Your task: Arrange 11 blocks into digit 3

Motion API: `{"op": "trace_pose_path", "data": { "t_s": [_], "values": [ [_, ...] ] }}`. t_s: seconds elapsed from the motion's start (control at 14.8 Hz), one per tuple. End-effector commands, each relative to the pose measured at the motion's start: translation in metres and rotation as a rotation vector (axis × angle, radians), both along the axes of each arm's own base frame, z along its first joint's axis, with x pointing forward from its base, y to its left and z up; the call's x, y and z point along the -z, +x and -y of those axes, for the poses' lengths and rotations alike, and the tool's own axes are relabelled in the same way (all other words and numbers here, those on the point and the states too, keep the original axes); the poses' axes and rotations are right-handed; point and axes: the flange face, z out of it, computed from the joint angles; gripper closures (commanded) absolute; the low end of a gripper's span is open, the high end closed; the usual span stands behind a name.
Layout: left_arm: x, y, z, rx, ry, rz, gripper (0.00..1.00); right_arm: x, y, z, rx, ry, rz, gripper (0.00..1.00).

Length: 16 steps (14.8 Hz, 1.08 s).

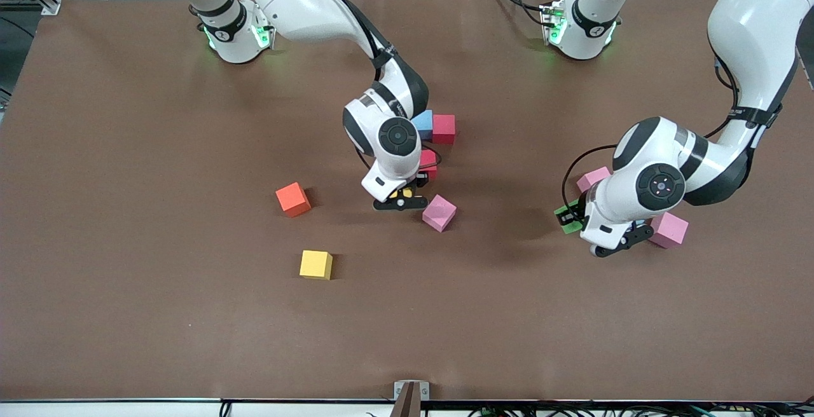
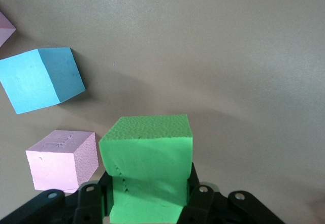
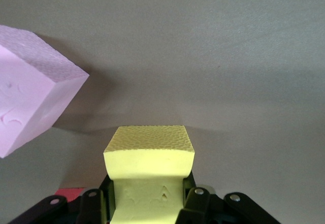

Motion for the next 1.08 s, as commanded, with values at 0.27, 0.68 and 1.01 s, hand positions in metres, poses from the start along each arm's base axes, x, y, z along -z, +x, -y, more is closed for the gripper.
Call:
{"op": "trace_pose_path", "data": {
  "t_s": [0.27, 0.68, 1.01],
  "values": [
    [-0.0021, -0.0003, 0.001, -0.012, -0.005, -0.013, 0.58, -0.0017, -0.0106, 0.0037, 0.03, 0.012, -0.026, 1.0],
    [-0.0023, -0.0004, 0.0021, -0.013, -0.007, -0.012, 0.58, -0.0011, -0.0073, 0.0062, 0.019, 0.007, -0.021, 0.0],
    [-0.003, -0.0002, 0.0012, -0.015, -0.006, -0.011, 0.58, -0.0037, -0.0053, 0.007, 0.016, 0.006, -0.018, 0.0]
  ]
}}
